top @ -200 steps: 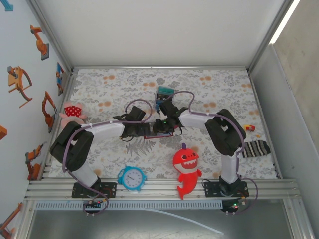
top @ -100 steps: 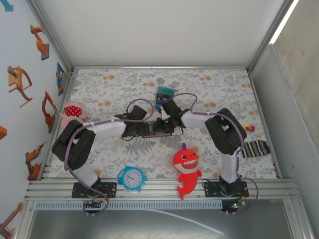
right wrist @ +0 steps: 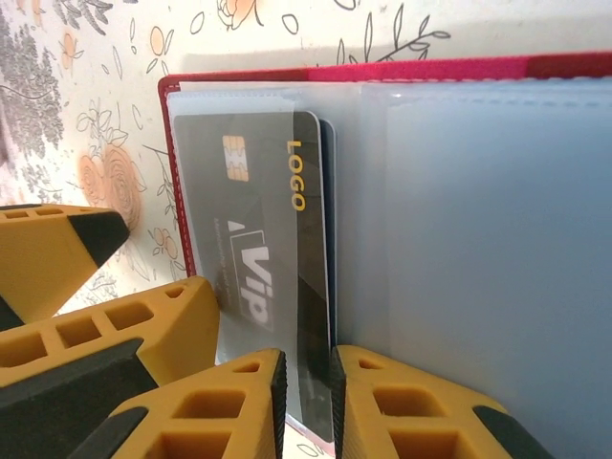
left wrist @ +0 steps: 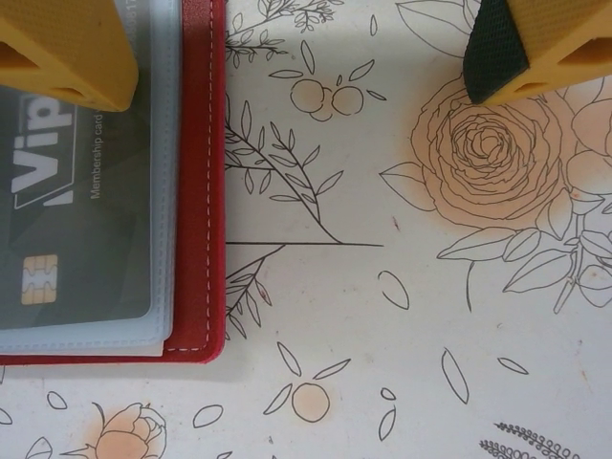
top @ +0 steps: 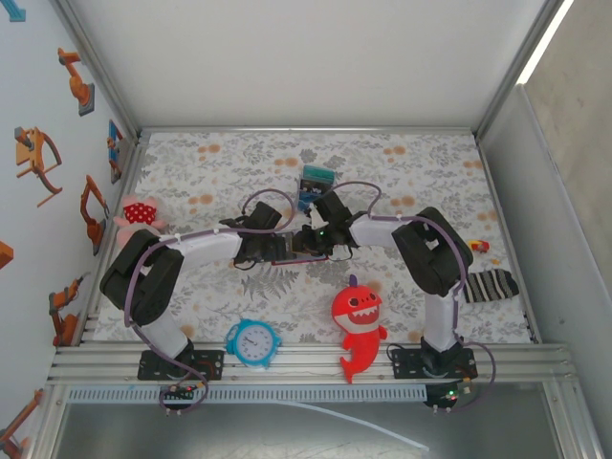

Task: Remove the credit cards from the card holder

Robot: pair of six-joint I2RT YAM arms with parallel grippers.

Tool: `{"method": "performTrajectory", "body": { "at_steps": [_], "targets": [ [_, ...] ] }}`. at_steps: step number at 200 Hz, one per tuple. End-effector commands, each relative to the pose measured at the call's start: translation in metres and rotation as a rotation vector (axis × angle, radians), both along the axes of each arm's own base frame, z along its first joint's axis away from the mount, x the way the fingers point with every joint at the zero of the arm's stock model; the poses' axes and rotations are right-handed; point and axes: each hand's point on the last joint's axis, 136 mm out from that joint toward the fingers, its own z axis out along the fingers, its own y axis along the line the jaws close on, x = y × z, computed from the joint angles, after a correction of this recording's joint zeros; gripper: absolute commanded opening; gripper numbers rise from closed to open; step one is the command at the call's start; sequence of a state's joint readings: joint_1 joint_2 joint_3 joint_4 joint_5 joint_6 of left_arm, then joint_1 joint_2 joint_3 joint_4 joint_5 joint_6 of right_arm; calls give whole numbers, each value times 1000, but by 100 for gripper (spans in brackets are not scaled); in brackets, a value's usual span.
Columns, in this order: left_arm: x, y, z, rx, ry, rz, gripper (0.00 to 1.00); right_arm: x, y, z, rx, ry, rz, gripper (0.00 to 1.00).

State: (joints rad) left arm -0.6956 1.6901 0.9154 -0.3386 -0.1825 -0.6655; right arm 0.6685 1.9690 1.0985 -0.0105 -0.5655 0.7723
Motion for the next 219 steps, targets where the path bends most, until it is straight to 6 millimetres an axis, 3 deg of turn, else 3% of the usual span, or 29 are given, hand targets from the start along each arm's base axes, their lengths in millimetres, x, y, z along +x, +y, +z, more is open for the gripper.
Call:
{"method": "performTrajectory", "body": {
  "at_steps": [1,92,108,187,219],
  "targets": [
    [-27,20,-28,91,136,-14,90,-6,3,-13,34,39,0,19],
    [-26,15,-28,73,135,-19,90,-7,5,-20,70,57,10,15],
    [-26,16,-28,75,133,-16,90,-7,5,-23,65,61,5,0],
    [-24,24,-20,100,111,2,91,1,-28,-17,-62,-1,-45,0],
    [-24,27,-19,114,107,4,91,5,-31,-7,-75,-33,-49,0]
  ]
}}
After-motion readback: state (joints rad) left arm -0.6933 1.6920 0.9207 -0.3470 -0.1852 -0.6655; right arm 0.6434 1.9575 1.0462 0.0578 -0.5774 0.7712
